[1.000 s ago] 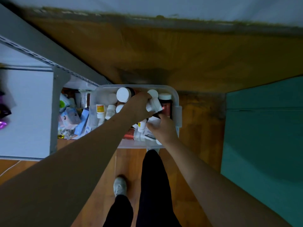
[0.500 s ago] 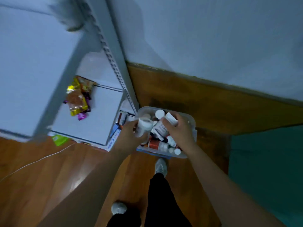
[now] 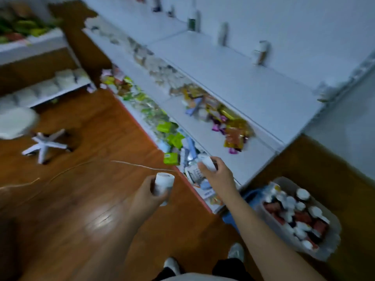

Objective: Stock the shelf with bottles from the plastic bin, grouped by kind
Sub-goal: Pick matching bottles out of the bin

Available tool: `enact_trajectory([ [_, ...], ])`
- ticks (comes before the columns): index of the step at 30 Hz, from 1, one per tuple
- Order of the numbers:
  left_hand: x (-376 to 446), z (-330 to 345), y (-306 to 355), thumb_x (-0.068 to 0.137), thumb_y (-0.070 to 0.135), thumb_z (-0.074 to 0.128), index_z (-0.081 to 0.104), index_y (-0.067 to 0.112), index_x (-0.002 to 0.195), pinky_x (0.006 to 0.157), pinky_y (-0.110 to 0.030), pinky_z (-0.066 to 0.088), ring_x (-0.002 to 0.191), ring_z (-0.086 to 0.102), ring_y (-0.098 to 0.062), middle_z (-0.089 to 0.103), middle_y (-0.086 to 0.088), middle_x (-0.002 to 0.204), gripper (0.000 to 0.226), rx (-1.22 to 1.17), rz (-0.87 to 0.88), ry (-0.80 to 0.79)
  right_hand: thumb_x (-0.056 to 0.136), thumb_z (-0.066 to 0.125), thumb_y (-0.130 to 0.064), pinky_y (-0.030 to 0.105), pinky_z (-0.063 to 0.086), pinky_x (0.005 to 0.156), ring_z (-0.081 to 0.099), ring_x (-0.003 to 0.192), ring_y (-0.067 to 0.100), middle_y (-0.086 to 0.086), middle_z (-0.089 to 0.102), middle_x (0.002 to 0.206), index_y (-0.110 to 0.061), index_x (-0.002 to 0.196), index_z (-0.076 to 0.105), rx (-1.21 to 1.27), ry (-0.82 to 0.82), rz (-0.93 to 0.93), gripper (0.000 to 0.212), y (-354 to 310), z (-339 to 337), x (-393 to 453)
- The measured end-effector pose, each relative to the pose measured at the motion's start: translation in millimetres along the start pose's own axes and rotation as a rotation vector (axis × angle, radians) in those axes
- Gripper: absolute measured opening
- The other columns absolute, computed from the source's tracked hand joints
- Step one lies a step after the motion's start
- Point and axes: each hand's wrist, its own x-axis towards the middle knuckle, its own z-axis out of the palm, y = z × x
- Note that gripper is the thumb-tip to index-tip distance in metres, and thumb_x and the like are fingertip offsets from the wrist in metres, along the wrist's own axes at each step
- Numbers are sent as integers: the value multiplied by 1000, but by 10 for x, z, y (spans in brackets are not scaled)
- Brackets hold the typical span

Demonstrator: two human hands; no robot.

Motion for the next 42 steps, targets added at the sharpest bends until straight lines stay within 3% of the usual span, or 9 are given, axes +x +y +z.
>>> enact_trajectory([
  [5,-171,-978,-246,83,27,78,55,29,116,80,-29,56,93,66,-9,68,9,103,40,-167,-35,245,78,72,-60,29,56,74,66,91,11,-5,65,104,-26,119,57,23,-144,-145,56,-846,791,77],
  [8,-169,-1352,-229,84,31,76,53,29,119,81,-31,58,95,66,-8,67,10,106,42,-251,-23,340,74,68,-66,25,53,70,65,87,8,-6,64,100,-25,118,56,36,-180,-212,61,-1315,1088,155],
  [14,235,-1924,-120,84,32,75,53,30,124,78,-28,59,97,67,-6,66,12,110,46,-331,17,431,90,60,-53,11,44,53,57,63,-9,-5,61,90,-17,116,57,90,-186,-331,44,-2033,1615,658],
  [20,1155,-2592,254,85,28,74,51,34,122,64,-10,52,91,62,12,62,20,108,43,-263,90,456,78,66,-55,14,48,55,61,63,-7,-6,64,92,-17,121,52,314,-184,-314,60,-2616,2126,1557],
  [25,2051,-3219,635,85,29,73,48,34,125,63,-8,51,96,61,3,58,24,110,47,-197,76,482,84,69,-45,14,50,63,63,76,-5,-5,64,99,-15,123,53,437,-196,-275,52,-3072,2506,2464],
  [28,2563,-3482,774,85,29,73,48,36,123,62,-8,50,95,61,6,58,24,108,46,-202,68,503,85,68,-46,14,50,65,64,84,-2,-2,65,106,-18,121,57,430,-232,-288,47,-3346,2689,2988],
  [32,3199,-3682,886,86,27,73,48,39,118,62,-6,48,91,57,18,59,23,107,42,-220,66,483,89,71,-30,22,55,72,67,100,9,-4,66,114,-28,119,60,394,-298,-309,32,-3602,2929,3602],
  [35,3631,-3822,947,86,28,74,49,41,117,62,-6,48,90,57,20,60,22,108,42,-245,54,464,89,71,-25,17,52,69,66,99,8,-6,66,114,-28,120,60,348,-305,-323,34,-3730,3108,3900],
  [42,4817,-4304,994,86,29,72,50,46,111,62,-8,50,89,58,18,60,24,107,38,-290,69,374,77,73,-42,21,53,73,65,102,8,-7,65,119,-33,118,61,336,-193,-301,44,-4068,3476,4785],
])
